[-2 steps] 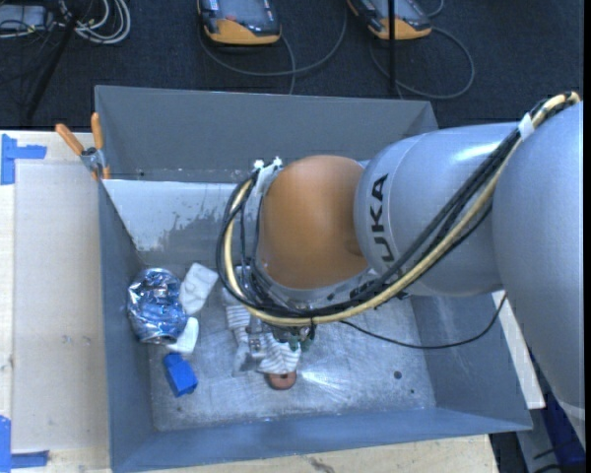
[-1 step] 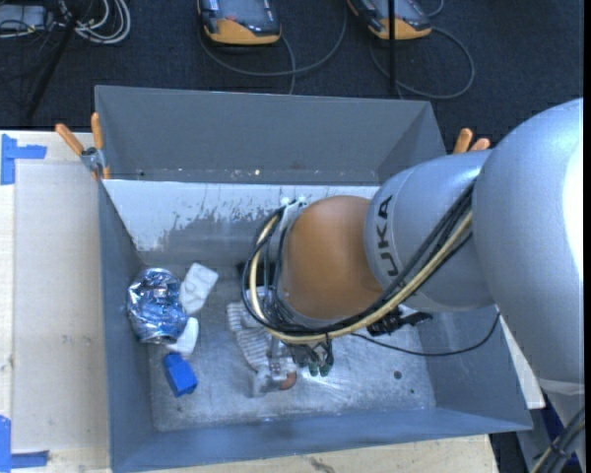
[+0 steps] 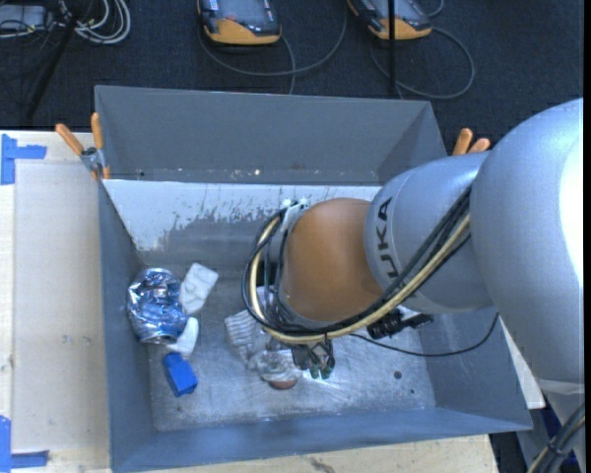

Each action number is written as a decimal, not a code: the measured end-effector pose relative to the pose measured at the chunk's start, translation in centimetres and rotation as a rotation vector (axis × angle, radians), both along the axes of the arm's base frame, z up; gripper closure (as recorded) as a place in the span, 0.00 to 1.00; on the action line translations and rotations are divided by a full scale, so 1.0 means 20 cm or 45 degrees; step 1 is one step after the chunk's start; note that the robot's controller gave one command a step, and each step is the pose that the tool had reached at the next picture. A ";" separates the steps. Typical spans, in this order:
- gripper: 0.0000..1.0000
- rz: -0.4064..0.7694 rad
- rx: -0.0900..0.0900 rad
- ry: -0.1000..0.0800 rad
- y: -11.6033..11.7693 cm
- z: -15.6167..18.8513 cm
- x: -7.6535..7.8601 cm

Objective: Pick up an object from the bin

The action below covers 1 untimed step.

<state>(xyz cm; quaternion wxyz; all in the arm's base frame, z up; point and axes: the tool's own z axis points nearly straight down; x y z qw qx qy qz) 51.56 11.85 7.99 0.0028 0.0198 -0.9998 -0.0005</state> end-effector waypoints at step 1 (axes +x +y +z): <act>1.00 -0.001 0.000 0.000 0.00 0.00 0.00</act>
Offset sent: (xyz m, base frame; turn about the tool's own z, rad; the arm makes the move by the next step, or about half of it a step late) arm 0.0077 -0.0211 0.1915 -0.0234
